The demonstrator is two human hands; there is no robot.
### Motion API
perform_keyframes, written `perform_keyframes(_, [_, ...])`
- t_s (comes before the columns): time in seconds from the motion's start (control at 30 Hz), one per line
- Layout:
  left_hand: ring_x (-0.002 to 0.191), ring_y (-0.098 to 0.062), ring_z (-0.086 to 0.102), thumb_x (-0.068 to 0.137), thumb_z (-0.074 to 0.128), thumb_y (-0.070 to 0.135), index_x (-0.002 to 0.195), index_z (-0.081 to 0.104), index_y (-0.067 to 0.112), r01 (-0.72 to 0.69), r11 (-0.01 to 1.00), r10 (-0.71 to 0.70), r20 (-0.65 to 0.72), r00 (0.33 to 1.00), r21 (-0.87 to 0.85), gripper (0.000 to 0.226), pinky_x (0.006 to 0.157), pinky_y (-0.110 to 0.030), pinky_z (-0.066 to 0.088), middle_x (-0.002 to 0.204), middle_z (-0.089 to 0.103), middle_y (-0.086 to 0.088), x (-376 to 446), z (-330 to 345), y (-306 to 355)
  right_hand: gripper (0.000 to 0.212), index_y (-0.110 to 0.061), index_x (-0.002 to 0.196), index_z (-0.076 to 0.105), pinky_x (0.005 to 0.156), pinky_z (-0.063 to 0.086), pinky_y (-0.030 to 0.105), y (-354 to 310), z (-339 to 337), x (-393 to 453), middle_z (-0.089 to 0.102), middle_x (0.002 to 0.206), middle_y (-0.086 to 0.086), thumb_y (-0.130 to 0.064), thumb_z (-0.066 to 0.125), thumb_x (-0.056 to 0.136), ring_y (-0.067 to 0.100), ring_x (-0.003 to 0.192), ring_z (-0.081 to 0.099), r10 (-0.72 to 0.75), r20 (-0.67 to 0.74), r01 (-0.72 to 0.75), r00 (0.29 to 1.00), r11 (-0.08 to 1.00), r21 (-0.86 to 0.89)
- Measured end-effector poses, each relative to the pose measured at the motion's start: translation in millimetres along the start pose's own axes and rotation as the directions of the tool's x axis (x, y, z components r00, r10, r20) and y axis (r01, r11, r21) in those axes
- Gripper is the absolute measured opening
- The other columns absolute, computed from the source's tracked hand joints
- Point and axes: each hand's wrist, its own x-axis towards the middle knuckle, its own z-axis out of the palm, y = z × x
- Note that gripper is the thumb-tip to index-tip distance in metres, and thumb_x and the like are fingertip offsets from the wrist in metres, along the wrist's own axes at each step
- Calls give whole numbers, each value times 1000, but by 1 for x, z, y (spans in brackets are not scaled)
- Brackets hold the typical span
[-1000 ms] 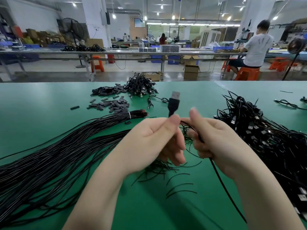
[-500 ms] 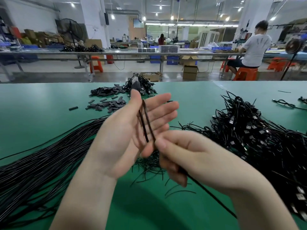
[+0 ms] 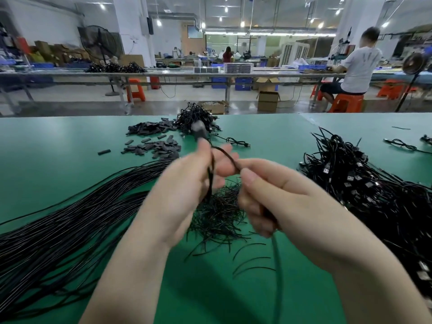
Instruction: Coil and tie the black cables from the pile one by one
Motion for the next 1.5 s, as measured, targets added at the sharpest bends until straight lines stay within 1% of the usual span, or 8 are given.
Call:
perform_keyframes(0.17, [58, -8, 66, 97, 37, 45, 74, 76, 20, -5, 853, 103, 159, 982, -521, 52, 53, -20, 53, 68, 69, 5, -5, -17, 14, 29, -24, 84, 68, 49, 34, 22, 42, -4, 11, 38, 59, -3, -41, 49, 98, 10, 49, 36, 309, 302, -290, 902, 951, -109])
perform_keyframes(0.3, [36, -8, 41, 94, 44, 54, 57, 66, 21, 23, 985, -75, 301, 951, 174, 54, 41, -17, 35, 43, 49, 5, -2, -27, 1, 50, -15, 59, 47, 46, 26, 20, 52, -25, 17, 34, 50, -6, -56, 66, 80, 8, 45, 29, 211, -270, -327, 939, 786, -525])
perform_keyframes(0.43, [62, -10, 69, 103, 31, 47, 96, 70, 22, 73, 831, -222, 208, 953, 551, 47, 57, -21, 45, 77, 76, 5, 7, -11, -19, 32, -17, 73, 65, 45, 27, 16, 30, -21, 13, 42, 48, -14, -41, 57, 93, 2, 44, 33, 16, -330, -154, 944, 905, -396])
perform_keyframes(0.6, [93, -10, 71, 103, 31, 44, 98, 74, 21, -3, 992, -6, -67, 998, -127, 49, 72, -24, 53, 102, 75, 3, 19, -8, -17, 24, -18, 92, 64, 46, 36, 24, 20, 8, 14, 49, 57, -7, -20, 42, 103, 13, 48, 43, -11, -62, -3, 998, 975, -223])
perform_keyframes(0.73, [53, -8, 59, 102, 38, 42, 73, 73, 17, 24, 865, -36, -14, 999, -501, 52, 49, -19, 48, 63, 63, 7, 17, -14, -12, 32, -10, 87, 67, 54, 34, 28, 46, 2, 20, 46, 55, -2, -29, 44, 102, 18, 55, 39, 209, 33, -199, 977, 962, -188])
perform_keyframes(0.97, [45, -8, 32, 104, 33, 41, 75, 51, 18, 59, 966, -59, 6, 998, -252, 40, 51, -21, 35, 51, 34, 10, 28, 1, -39, 49, -27, 127, 54, 74, 49, 19, 63, -10, 28, 71, 91, -13, -50, 55, 85, 2, 81, 65, 125, -130, -151, 984, 964, -217])
perform_keyframes(1.2, [62, -14, 65, 104, 37, 34, 70, 51, 14, 324, 898, -307, 106, 946, -298, 42, 62, -25, 56, 75, 71, -7, 32, 6, -71, 23, -15, 104, 54, 71, 57, 30, 90, 1, 12, 57, 81, -5, -31, 63, 91, 7, 67, 60, 152, -211, -210, 966, 935, -285])
perform_keyframes(1.5, [67, -17, 49, 103, 40, 41, 67, 55, 20, 322, 941, -319, -39, 947, 100, 44, 68, -29, 40, 72, 55, 0, 15, 24, -109, 19, -14, 100, 54, 71, 52, 41, 129, 15, -16, 62, 77, 0, -33, 55, 95, 19, 67, 60, 213, -300, -327, 930, 850, -413])
